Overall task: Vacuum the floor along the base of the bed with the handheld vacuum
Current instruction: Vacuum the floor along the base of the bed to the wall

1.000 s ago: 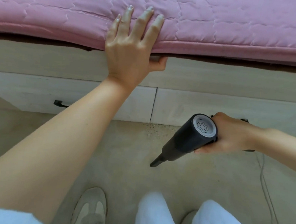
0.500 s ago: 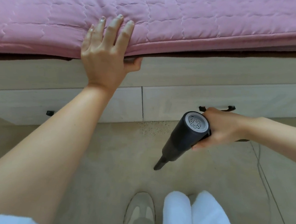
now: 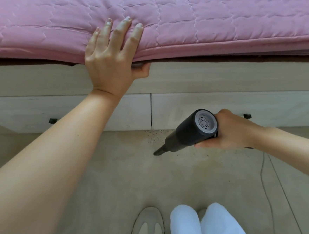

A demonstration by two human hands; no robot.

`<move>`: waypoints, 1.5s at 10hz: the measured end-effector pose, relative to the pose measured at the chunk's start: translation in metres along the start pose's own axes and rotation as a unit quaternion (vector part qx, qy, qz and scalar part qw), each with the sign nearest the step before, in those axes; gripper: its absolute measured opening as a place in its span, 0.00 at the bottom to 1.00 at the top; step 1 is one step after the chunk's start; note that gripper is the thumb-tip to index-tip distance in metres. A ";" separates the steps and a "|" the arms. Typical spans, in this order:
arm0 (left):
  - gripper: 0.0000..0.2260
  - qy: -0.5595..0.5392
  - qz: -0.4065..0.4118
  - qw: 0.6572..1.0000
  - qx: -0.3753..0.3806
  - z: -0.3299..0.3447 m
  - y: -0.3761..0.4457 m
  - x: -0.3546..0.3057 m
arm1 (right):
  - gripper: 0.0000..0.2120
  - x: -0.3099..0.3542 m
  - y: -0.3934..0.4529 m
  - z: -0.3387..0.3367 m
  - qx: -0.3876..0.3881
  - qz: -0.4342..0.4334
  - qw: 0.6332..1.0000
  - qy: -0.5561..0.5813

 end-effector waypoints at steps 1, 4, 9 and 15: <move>0.27 0.002 0.002 1.000 0.000 0.000 0.000 -0.001 | 0.12 0.001 0.006 0.002 -0.016 0.001 0.999 -0.040; 0.26 0.005 -0.002 1.000 -0.004 -0.001 0.000 -0.001 | 0.22 0.003 0.002 0.013 -0.012 -0.032 0.995 -0.095; 0.27 0.000 -0.009 1.000 -0.007 0.000 -0.001 0.000 | 0.26 0.002 0.010 0.019 -0.034 -0.025 0.993 -0.112; 0.27 0.001 -0.014 1.000 -0.009 0.000 0.000 0.000 | 0.29 0.005 0.028 0.023 -0.066 -0.014 0.989 -0.132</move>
Point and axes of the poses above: each hand's wrist, its own y-axis towards the middle knuckle, its own z-axis out of the palm, x = y × z, the point moved 10 cm from there along y, towards the middle knuckle, and after that the axes turned 3 degrees about x, right-handed, at the moved point
